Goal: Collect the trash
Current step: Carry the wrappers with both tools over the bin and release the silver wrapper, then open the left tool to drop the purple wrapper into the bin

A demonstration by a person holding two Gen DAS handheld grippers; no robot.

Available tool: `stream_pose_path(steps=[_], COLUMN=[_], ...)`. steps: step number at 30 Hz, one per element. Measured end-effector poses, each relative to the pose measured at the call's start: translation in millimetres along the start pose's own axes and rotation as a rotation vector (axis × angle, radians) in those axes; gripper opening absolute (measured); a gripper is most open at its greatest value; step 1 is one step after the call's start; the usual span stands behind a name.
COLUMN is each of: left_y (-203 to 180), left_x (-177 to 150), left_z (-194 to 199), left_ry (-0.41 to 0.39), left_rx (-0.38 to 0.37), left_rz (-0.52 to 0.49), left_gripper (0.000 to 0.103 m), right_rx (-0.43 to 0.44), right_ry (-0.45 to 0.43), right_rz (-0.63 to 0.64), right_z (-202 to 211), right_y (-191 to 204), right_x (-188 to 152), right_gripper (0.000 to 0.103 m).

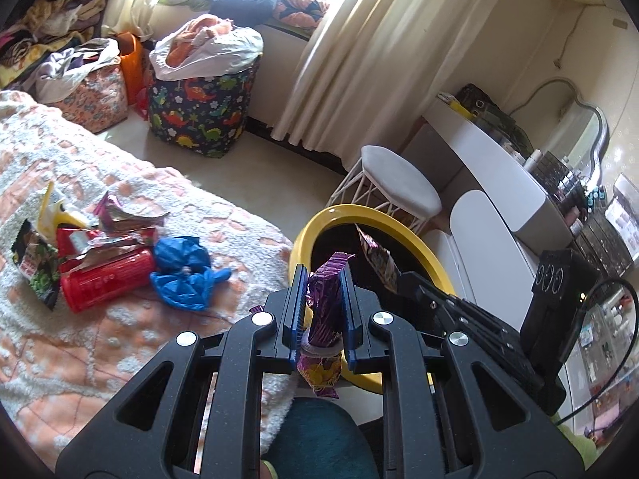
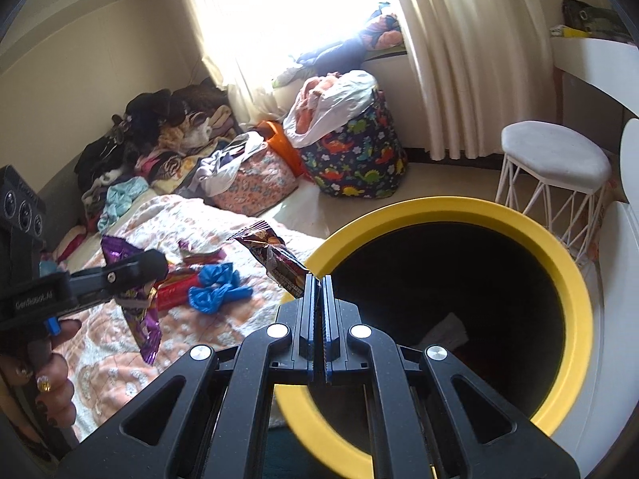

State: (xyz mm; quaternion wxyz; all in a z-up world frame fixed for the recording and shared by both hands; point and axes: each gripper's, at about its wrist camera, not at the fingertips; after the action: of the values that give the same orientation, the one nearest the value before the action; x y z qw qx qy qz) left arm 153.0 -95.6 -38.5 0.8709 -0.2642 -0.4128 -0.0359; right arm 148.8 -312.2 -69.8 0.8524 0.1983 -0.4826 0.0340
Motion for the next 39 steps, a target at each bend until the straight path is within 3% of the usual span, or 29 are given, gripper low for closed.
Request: stream_pose_path(steps=[14, 39], left_y=[-38, -73], left_x=[-7, -26], left_z=[-19, -66], left_ry=[0.027, 0.095], left_rx=[-0.035, -0.081], left_rz=[-0.075, -0.166], left_gripper=[0.01, 0.011], right_rx=[-0.061, -0.166], right_ry=[-0.061, -0.079], right_rz=[-0.079, -0.244], right_z=[12, 22], right_y=[-41, -106], right_x=[12, 9], right_gripper=[0.003, 0.003])
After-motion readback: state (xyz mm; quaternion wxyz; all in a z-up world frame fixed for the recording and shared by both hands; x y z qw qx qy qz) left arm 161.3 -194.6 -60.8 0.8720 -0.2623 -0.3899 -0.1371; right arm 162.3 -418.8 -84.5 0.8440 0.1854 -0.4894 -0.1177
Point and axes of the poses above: each gripper's, at about its wrist camera, not at the fingertips, and z roughly against the way its jaws point, y to its left, x to its top, and after that the axes turned 6 degrees about -y, right-handed
